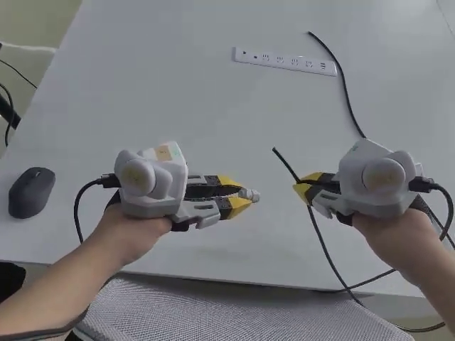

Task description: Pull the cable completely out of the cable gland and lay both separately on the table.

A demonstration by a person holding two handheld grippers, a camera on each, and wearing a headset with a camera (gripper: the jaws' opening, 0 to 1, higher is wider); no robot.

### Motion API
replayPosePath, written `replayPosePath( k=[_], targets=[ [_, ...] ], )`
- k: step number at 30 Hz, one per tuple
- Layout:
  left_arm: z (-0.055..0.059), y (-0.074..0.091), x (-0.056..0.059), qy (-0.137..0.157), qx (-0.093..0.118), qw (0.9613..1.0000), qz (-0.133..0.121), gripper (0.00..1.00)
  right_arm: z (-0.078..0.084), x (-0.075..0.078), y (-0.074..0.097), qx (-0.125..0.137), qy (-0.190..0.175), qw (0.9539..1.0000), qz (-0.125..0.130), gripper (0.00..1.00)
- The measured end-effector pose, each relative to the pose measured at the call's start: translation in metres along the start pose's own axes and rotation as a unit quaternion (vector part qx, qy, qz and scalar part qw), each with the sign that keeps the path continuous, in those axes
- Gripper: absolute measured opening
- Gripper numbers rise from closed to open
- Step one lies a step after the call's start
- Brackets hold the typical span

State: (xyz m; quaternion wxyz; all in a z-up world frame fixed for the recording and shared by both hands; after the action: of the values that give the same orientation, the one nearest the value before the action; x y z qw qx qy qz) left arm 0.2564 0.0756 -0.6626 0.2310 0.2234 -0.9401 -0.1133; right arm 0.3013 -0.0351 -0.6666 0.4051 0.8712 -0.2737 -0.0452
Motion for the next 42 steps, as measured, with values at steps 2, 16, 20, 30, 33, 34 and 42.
replayPosePath(
  k=[2,16,20,30,33,34,42],
  targets=[
    [0.004,0.001,-0.002,0.002,0.001,1.0,-0.001,0.15,-0.005,-0.001,-0.003,-0.003,0.008,1.0,-0.004,0.0],
    [0.026,0.01,-0.01,0.013,-0.004,0.9999,-0.001,0.15,-0.045,0.011,-0.035,-0.012,0.053,0.9985,-0.007,0.0],
    [0.032,0.014,-0.014,0.02,-0.006,0.9998,-0.002,0.15,-0.054,0.011,-0.047,-0.015,0.066,0.9977,-0.011,0.0],
    [0.05,0.021,-0.025,0.029,-0.01,0.9995,-0.009,0.15,-0.077,-0.001,-0.082,-0.019,0.097,0.9945,-0.033,0.0],
    [0.059,0.021,-0.028,0.032,-0.018,0.9993,-0.011,0.15,-0.083,-0.006,-0.093,-0.018,0.108,0.9931,-0.042,0.0],
    [0.061,0.021,-0.029,0.032,-0.02,0.9992,-0.012,0.15,-0.086,-0.008,-0.097,-0.017,0.112,0.9925,-0.046,0.0],
    [0.075,0.02,-0.034,0.037,-0.032,0.9987,-0.016,0.15,-0.104,-0.031,-0.13,-0.008,0.152,0.9849,-0.082,0.0]
  ],
)
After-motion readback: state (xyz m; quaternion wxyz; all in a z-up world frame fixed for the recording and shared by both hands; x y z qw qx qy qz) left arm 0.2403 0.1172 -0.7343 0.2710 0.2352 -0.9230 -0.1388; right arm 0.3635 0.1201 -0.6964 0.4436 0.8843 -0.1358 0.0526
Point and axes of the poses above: the centre of the closed fingertips' face, and the gripper's own axes: y roughly backward along the fingers, x roughly to its right, z roughly out of its underside, the point moved 3 cm from there along y, roughly backward along the fingers, and after that the axes turned 7 degrees about y, right-handed, at the moved point
